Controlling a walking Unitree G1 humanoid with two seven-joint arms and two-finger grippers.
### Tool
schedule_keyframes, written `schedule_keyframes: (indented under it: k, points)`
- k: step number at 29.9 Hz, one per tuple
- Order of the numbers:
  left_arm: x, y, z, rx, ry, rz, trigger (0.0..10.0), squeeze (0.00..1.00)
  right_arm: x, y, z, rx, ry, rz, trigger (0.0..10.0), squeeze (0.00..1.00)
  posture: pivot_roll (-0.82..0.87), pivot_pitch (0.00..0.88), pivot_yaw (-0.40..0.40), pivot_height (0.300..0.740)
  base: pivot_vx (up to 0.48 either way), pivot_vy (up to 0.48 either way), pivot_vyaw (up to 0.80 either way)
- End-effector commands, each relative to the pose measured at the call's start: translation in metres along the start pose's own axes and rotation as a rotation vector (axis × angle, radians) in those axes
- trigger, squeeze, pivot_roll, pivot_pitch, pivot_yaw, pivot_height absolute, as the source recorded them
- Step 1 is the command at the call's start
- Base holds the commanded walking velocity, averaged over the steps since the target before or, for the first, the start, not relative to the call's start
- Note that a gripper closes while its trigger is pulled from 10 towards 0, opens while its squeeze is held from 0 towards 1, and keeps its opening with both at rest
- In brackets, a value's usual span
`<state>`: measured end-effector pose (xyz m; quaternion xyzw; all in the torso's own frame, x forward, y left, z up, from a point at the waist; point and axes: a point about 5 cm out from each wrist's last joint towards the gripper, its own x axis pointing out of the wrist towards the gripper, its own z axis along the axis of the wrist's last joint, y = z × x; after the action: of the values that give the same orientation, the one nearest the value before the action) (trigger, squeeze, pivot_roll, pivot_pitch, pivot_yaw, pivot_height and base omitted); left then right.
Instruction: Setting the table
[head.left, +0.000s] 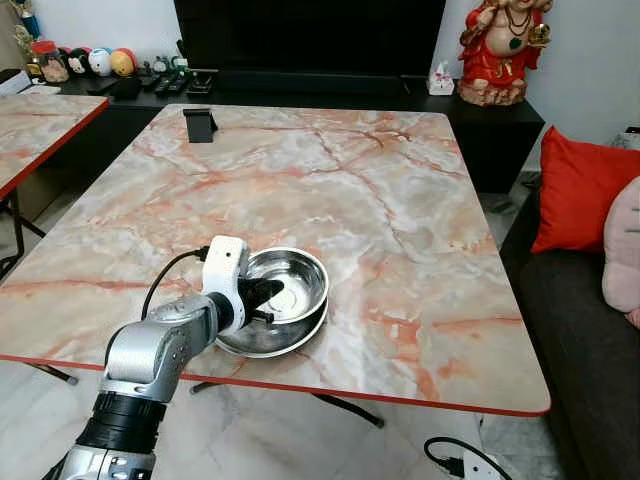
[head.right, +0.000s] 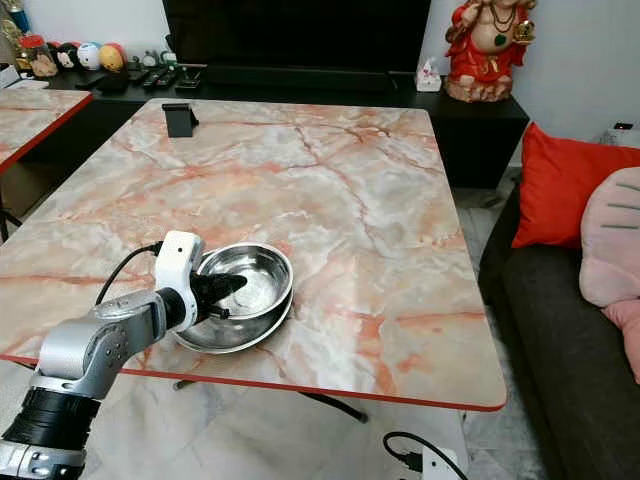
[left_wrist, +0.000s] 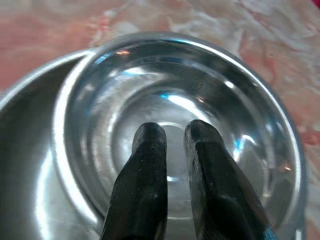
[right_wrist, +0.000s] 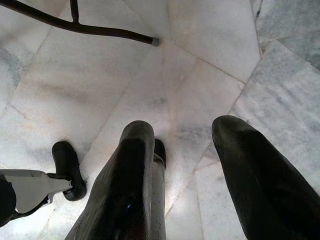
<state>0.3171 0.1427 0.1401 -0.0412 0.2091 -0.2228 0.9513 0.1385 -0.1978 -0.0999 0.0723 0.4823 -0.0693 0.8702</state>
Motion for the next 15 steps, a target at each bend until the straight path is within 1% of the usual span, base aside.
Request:
schedule_keyframes:
  k: [1,6,15]
  points:
    - [0.0004,0.0032,0.0061,0.009,-0.018,0.024,10.0,0.00,-0.0005,-0.0008,-0.0029,0.001,0.014,-0.003,10.0,0.00,0.01,0.000,-0.014,0.740,0.000,0.000,0.00]
    - [0.0007,0.0085,0.0055,0.017,-0.016,0.066,10.0,0.00,-0.0005,-0.0009,-0.0030,0.000,0.014,-0.003,10.0,0.00,0.01,0.000,-0.014,0.740,0.000,0.000,0.00]
    - [0.0010,0.0114,0.0056,0.019,-0.017,0.090,10.0,0.00,-0.0005,-0.0010,-0.0029,-0.001,0.014,-0.003,10.0,0.00,0.01,0.000,-0.015,0.740,0.000,0.000,0.00]
